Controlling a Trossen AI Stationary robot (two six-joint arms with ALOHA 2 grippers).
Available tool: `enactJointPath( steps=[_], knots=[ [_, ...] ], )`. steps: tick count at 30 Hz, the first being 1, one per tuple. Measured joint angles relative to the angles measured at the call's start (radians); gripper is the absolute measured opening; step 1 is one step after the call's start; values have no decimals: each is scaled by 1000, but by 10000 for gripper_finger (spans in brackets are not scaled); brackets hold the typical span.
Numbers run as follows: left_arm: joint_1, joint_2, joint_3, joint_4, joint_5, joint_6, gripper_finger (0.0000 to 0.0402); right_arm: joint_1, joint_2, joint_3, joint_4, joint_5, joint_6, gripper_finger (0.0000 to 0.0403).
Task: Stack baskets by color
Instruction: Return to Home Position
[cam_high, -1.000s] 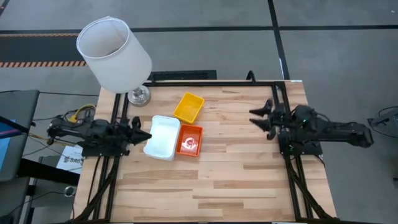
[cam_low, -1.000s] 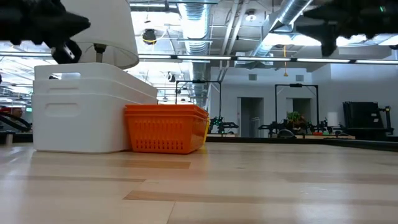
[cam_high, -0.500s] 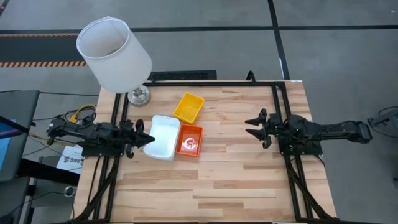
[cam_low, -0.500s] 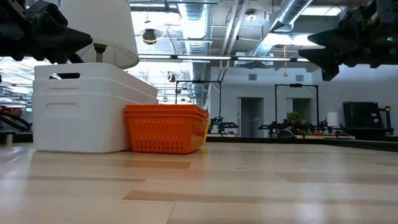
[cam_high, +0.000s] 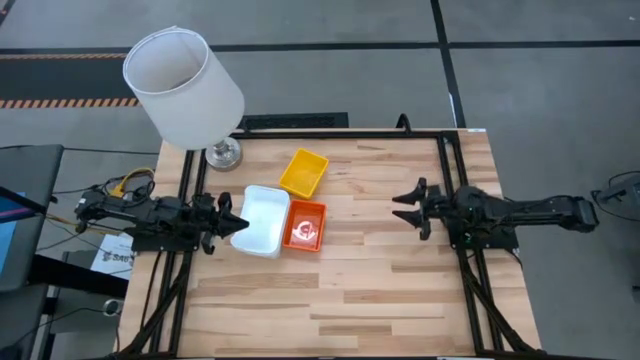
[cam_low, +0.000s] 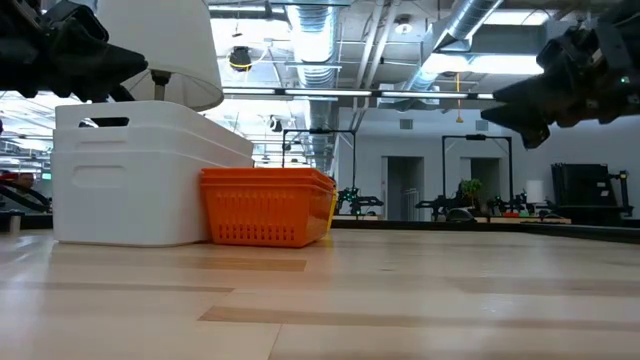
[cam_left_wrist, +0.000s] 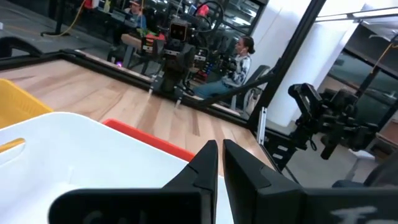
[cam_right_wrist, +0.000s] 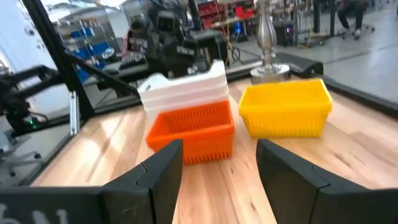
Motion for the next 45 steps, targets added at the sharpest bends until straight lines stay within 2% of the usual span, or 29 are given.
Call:
enactJointPath(
  steps=[17, 45],
  knots=[
    [0, 0, -1, -1, 0, -2, 12, 0, 0, -1, -237, -2, 1, 225],
    [0, 0, -2, -1, 0, -2, 12, 0, 1, -1, -252, -3, 1, 225]
  ],
)
